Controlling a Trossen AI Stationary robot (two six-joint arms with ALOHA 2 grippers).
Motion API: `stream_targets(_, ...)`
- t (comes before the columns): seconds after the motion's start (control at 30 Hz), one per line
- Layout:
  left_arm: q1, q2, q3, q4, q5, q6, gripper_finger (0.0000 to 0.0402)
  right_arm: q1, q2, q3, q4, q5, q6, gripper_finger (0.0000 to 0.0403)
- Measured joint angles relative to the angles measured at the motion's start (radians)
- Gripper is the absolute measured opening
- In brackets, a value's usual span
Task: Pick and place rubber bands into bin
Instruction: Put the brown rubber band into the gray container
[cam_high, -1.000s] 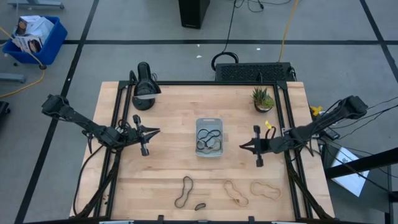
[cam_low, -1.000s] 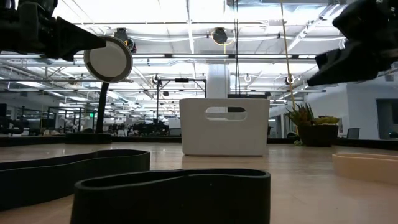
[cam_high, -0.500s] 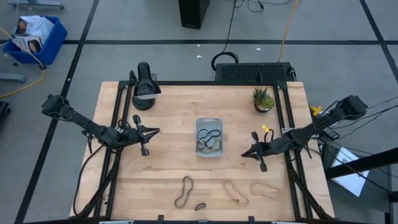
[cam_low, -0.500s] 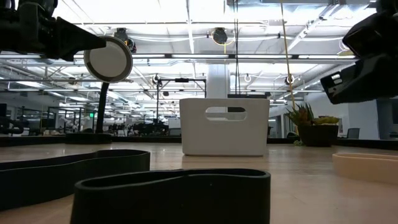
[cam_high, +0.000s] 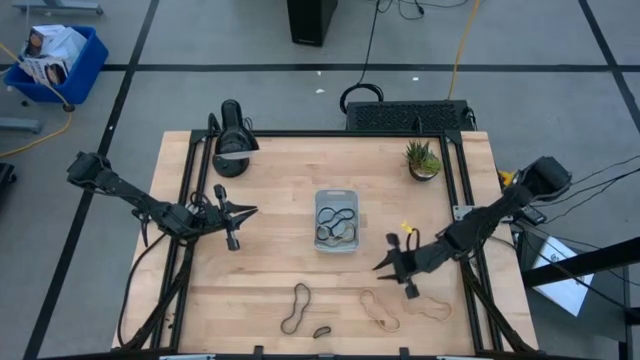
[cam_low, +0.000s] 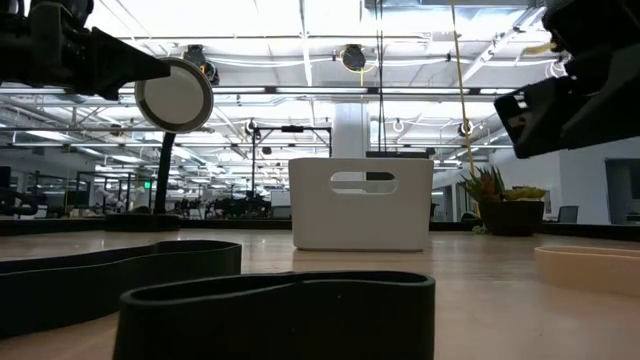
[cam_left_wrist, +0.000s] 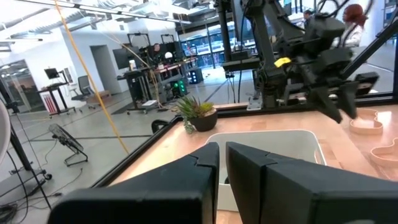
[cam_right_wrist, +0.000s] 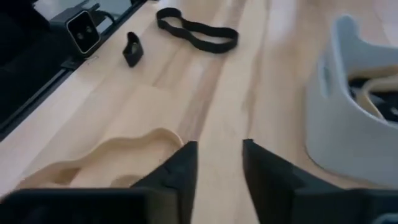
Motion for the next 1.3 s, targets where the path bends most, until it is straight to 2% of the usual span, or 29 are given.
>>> stream_targets(0.13, 0.0, 0.0, 0.0, -0.017, 0.0, -0.017, 0.0035, 0.022, 0.101, 0.068, -0.006, 0.0, -0.046, 0.0173)
stream_targets(0.27, 0.0, 0.0, 0.0, -0.018, 0.0, -0.024, 0.0035, 0.041, 0.191, 0.105, -0.009, 0.0, -0.025, 0.0198)
stream_targets(0.43, 0.0, 0.0, 0.0, -0.019, 0.0, -0.024, 0.0035, 0.063, 0.295, 0.162, -0.01, 0.03, 0.052, 0.0202)
stream_targets(0.67, 0.0, 0.0, 0.0, -0.022, 0.0, -0.017, 0.0035, 0.073, 0.44, 0.239, -0.009, 0.056, 0.08, 0.0188)
stream_targets(0.83, 0.0, 0.0, 0.0, -0.027, 0.001, 0.005, 0.0035, 0.071, 0.479, 0.245, -0.036, 0.062, 0.145, 0.0166)
stream_targets(0.93, 0.0, 0.0, 0.0, -0.027, 0.0, 0.024, 0.0035, 0.071, 0.477, 0.246, -0.054, 0.059, 0.151, 0.0137)
stream_targets(1.13, 0.0, 0.0, 0.0, -0.027, 0.001, 0.028, 0.0035, 0.071, 0.433, 0.241, -0.082, 0.049, 0.075, 0.002)
stream_targets(1.3, 0.0, 0.0, 0.0, -0.024, 0.001, 0.014, 0.0035, 0.064, 0.35, 0.238, -0.111, 0.084, 0.01, 0.0006)
